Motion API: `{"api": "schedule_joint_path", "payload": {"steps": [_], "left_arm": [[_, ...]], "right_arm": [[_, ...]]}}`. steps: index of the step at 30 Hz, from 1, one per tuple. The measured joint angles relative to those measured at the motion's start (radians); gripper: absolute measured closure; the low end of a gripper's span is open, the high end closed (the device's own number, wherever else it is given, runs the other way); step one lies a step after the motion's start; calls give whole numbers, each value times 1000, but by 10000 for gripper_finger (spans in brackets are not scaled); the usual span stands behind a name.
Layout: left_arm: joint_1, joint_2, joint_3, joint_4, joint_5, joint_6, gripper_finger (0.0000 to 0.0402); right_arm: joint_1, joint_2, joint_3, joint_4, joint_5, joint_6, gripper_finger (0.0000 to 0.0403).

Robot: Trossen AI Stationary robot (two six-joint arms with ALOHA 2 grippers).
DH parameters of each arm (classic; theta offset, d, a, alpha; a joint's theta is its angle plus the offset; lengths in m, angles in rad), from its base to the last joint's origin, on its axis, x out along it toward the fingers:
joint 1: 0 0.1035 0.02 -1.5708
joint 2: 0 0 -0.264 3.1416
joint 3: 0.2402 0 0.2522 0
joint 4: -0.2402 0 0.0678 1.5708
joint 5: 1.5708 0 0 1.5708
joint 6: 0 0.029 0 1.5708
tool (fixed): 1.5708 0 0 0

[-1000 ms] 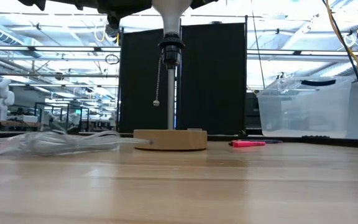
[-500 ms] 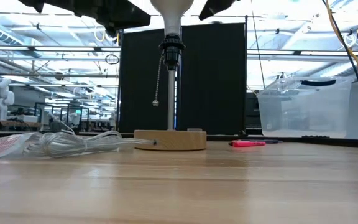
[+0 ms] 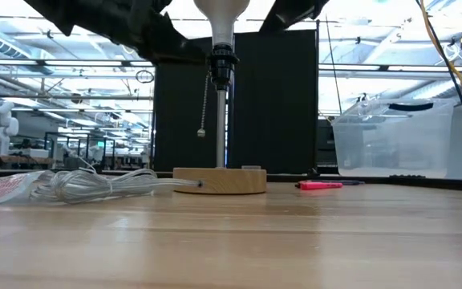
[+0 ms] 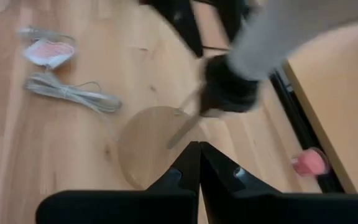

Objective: Screw lightbulb
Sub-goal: Remove the white lightbulb from the desk lamp

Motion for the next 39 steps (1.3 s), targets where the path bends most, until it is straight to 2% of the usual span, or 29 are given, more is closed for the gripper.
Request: {"api": "schedule_joint_path", "payload": {"steps": [3, 9, 14, 18, 21, 25, 28, 34, 39], "left_arm": [[1, 0, 0, 21, 59, 17, 189], [12, 0, 0, 46, 80, 36, 164], [44, 6, 0, 92, 127, 28, 163], [65, 22, 0, 91, 132, 6, 163], [72, 45, -2, 94, 173, -10, 163], [71, 90, -1, 148, 183, -14, 163], [72, 119, -1, 201, 182, -17, 163], [72, 151, -1, 251, 193, -14, 163], [72, 164, 0, 263, 193, -19, 163]], "right_arm": [[43, 1, -77, 156, 13, -37, 403], [91, 1, -232, 378, 211, -17, 403], [98, 1, -372, 743, 232, -49, 403], [98, 1, -465, 1045, 236, -158, 403], [99, 1, -493, 1203, 232, -255, 403], [96, 1, -498, 1315, 231, -372, 403], [85, 0, -497, 1329, 229, -401, 403], [59, 0, -497, 1330, 228, -360, 398], [34, 0, -497, 1322, 230, -290, 362]]}}
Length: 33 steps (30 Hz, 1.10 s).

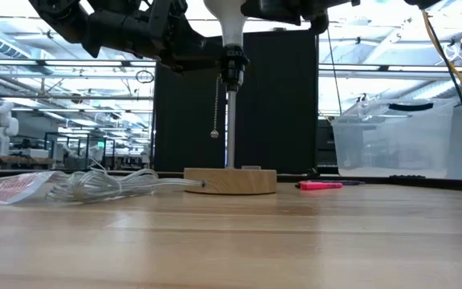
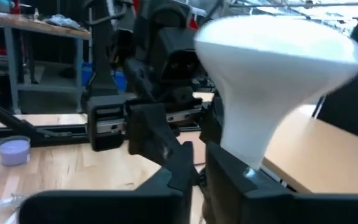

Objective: Screw lightbulb
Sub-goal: Remove the white lightbulb from the desk lamp

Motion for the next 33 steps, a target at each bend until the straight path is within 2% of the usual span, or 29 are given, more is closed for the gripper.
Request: {"api": "schedule_joint_path", "payload": {"steps": [10, 16, 21, 25, 30, 33], "left_arm": [[-1, 0, 0, -2, -9, -6, 163], [-1, 0, 0, 1, -13, -10, 163], [-1, 1, 0, 1, -19, -11, 163], [-1, 1, 0, 1, -20, -11, 163], [-1, 1, 0, 1, -21, -11, 163], [-1, 1, 0, 1, -21, -11, 163]], "right_arm": [[-41, 0, 0, -59, -4, 174, 232], [-91, 6, 0, -56, -37, 197, 178], [-138, 6, 0, -47, -127, 201, 166], [-169, 6, 0, -19, -141, 176, 171], [-208, 6, 0, 3, -247, 174, 179], [-222, 6, 0, 29, -273, 156, 180]]}}
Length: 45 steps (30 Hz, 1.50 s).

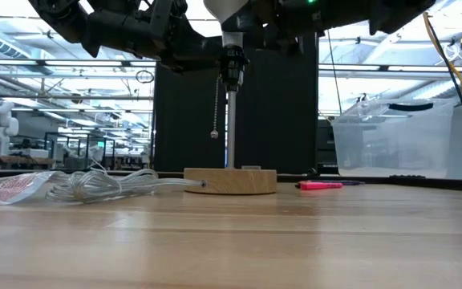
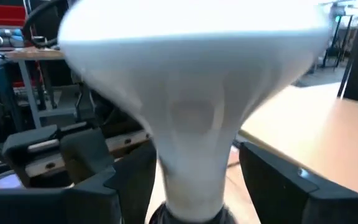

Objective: Screw lightbulb
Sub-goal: Remove the white lightbulb from the desk lamp

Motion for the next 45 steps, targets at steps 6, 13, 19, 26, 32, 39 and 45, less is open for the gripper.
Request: {"api": "schedule_joint_path", "payload": {"steps": [6, 13, 19, 26, 32, 39, 45], "left_arm": [[0, 0, 0, 0, -2, 0, 163], [0, 0, -1, 0, 13, -13, 163], [1, 0, -1, 1, 73, -22, 163], [1, -1, -1, -11, 89, -23, 163], [2, -1, 0, -18, 109, -23, 163], [0, 0, 0, -19, 171, -23, 163], [0, 0, 0, -22, 172, -23, 163]], "right_arm": [[-26, 0, 0, 52, -72, -80, 181], [-57, 0, 0, 55, -195, -127, 181], [-87, 0, 0, 44, -309, -150, 194], [-131, -1, 0, 26, -432, -115, 240], [-175, -1, 0, 22, -579, -68, 237], [-239, -1, 0, 16, -825, -24, 240], [-287, -1, 1, 16, -966, 4, 232]]}}
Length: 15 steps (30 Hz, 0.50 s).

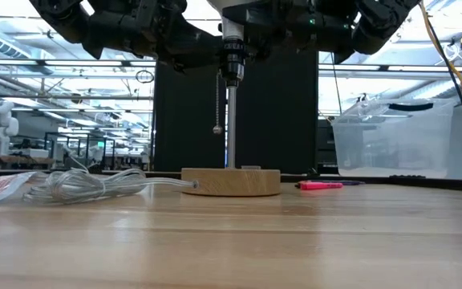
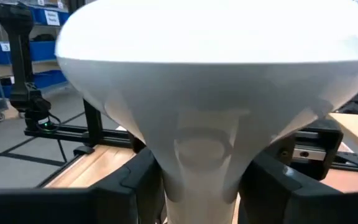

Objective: Screw lightbulb
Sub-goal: Remove the white lightbulb from the desk lamp

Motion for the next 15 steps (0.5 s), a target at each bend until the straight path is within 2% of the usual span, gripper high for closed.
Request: {"api": "schedule_joint_path", "payload": {"steps": [8, 15], "left_arm": [[0, 0, 0, -2, -1, -6, 163], [5, 0, 0, -1, -3, -25, 163]], "right_arm": [[28, -3, 0, 12, 29, 0, 183], [92, -40, 0, -71, 189, -79, 131]]}}
